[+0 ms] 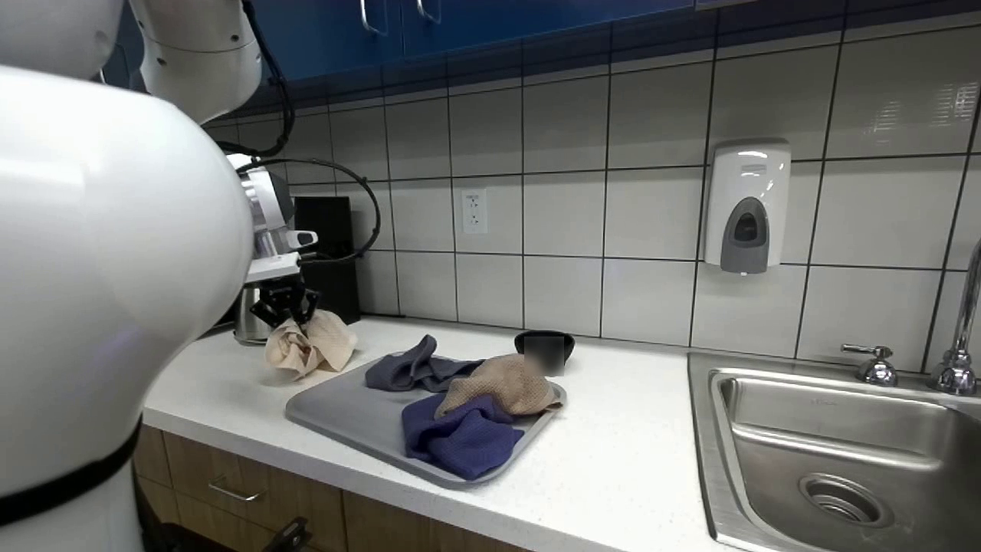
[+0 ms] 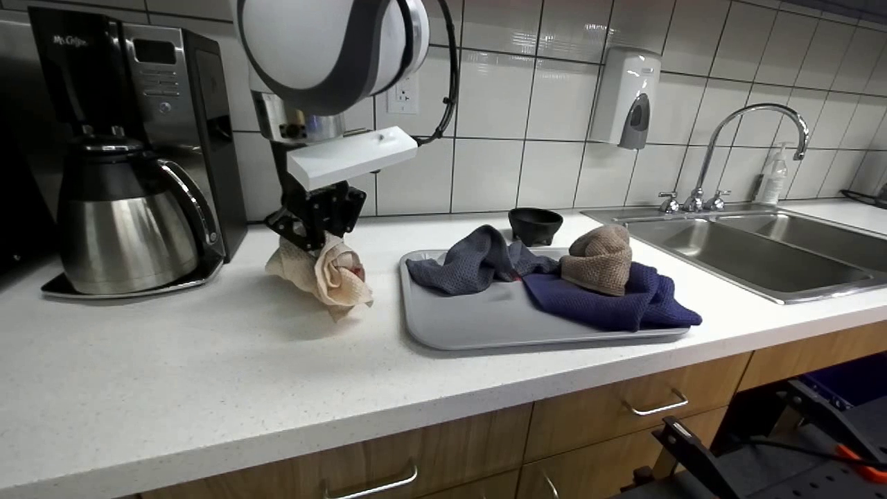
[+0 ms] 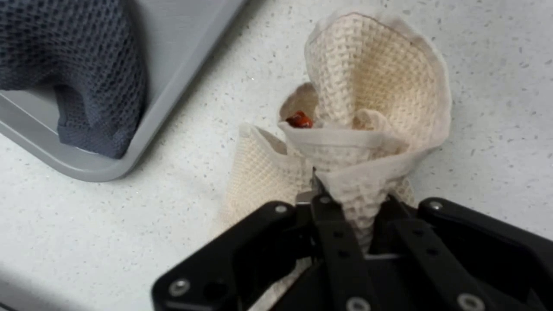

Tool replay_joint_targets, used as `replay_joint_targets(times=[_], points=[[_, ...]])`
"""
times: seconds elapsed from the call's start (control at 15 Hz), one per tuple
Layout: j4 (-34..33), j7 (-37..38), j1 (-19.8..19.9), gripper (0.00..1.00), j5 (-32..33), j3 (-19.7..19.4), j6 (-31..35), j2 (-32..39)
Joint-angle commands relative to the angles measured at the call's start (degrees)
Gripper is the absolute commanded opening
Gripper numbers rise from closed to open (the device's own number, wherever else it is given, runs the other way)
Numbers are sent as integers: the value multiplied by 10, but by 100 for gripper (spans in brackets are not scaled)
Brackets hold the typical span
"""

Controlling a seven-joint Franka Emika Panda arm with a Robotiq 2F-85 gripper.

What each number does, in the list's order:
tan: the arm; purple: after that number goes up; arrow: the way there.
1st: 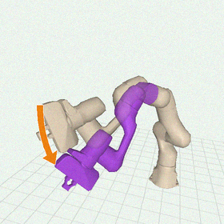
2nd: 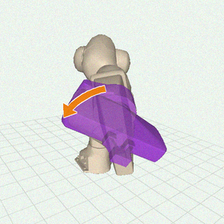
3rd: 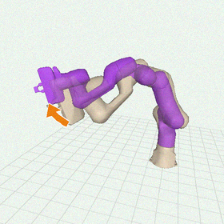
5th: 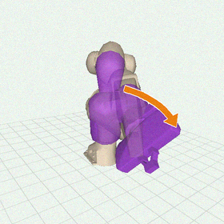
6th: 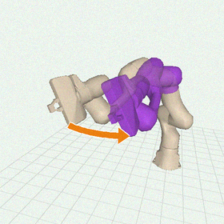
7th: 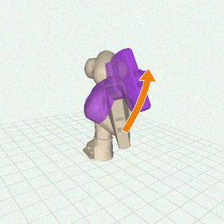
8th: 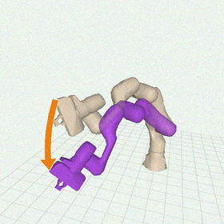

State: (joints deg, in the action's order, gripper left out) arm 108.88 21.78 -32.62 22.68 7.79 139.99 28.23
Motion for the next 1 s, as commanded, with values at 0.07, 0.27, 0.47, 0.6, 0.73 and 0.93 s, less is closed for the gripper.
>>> replay_joint_targets(times=[0.07,0.27,0.47,0.6,0.73,0.93], points=[[28,69,-33,3,35,-19,-3,-48],[56,101,-40,3,59,-28,1,-77],[93,123,-34,3,72,-28,-1,-113],[129,140,-28,3,81,-27,2,-142],[156,157,-19,3,86,-23,1,-166],[203,179,1,3,86,-15,1,-203]])
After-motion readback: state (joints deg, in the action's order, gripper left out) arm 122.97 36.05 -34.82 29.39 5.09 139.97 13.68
